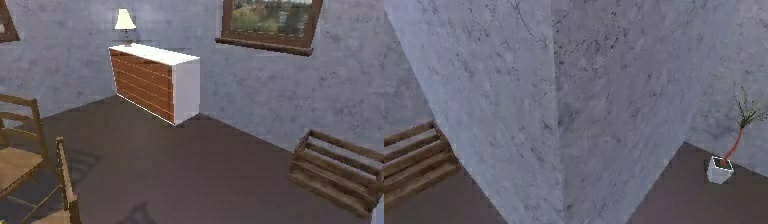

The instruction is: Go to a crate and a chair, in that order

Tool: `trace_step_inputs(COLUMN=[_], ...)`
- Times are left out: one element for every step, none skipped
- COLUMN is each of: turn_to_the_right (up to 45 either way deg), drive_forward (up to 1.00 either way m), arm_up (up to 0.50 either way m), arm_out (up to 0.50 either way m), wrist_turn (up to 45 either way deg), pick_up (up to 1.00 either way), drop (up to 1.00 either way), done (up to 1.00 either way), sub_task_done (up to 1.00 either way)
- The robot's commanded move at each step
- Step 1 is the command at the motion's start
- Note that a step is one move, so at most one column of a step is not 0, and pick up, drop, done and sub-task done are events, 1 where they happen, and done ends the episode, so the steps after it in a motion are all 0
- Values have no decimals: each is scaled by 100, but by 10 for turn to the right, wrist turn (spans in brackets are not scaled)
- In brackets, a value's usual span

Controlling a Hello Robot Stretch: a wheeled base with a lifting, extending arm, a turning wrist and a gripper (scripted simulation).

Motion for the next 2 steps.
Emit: trace_step_inputs(turn_to_the_right=[390, 0], drive_forward=[0, 45], arm_up=[0, 0], arm_out=[0, 0], wrist_turn=[0, 0], pick_up=[0, 0], drop=[0, 0], done=[0, 0], sub_task_done=[0, 0])
